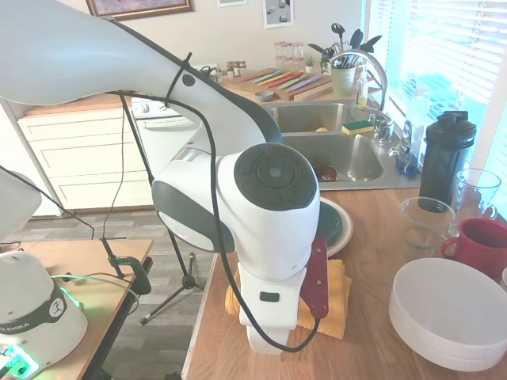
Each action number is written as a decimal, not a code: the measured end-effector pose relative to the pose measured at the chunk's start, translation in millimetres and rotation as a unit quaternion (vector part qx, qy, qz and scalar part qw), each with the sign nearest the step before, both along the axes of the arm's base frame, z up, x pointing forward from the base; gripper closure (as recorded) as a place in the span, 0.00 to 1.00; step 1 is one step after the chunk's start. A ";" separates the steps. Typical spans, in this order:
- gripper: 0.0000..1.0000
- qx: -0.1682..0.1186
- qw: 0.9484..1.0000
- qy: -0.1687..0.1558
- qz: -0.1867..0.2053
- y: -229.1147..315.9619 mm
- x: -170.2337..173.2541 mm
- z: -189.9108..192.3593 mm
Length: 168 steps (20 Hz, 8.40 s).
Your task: Wipe the blue plate in clockwise motion
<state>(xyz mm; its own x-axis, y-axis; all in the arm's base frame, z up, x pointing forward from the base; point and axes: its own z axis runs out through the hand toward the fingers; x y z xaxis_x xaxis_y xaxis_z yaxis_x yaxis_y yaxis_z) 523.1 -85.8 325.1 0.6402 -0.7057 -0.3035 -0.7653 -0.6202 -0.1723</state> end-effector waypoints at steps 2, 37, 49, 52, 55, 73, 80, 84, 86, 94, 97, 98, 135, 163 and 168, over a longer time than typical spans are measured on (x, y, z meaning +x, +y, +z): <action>1.00 0.000 1.000 -0.001 0.000 -0.2 -0.1 0.6; 1.00 -0.164 0.982 -0.054 0.082 259.9 -27.1 181.7; 1.00 -0.150 0.983 -0.034 0.099 329.9 0.6 154.8; 1.00 -0.152 0.985 -0.020 0.083 304.3 17.1 127.8; 1.00 -0.155 0.985 -0.004 0.078 280.0 29.0 92.4; 1.00 -0.210 0.974 -0.026 0.085 291.0 58.6 31.7; 1.00 -0.214 0.976 -0.020 0.040 234.3 83.3 32.0; 1.00 -0.217 0.975 -0.011 0.039 223.9 76.3 26.3; 1.00 -0.218 0.975 -0.007 0.043 224.8 63.8 24.1; 1.00 -0.215 0.972 -0.028 0.087 267.6 2.4 41.5; 1.00 -0.214 0.972 -0.031 0.096 286.1 -6.0 40.7; 1.00 -0.214 0.971 -0.032 0.098 291.7 -7.6 39.0; 1.00 -0.203 0.976 -0.032 0.065 267.0 5.3 31.4; 1.00 -0.191 0.978 -0.075 0.028 236.3 -13.4 101.1; 1.00 -0.179 0.979 -0.091 0.025 210.8 -30.3 155.4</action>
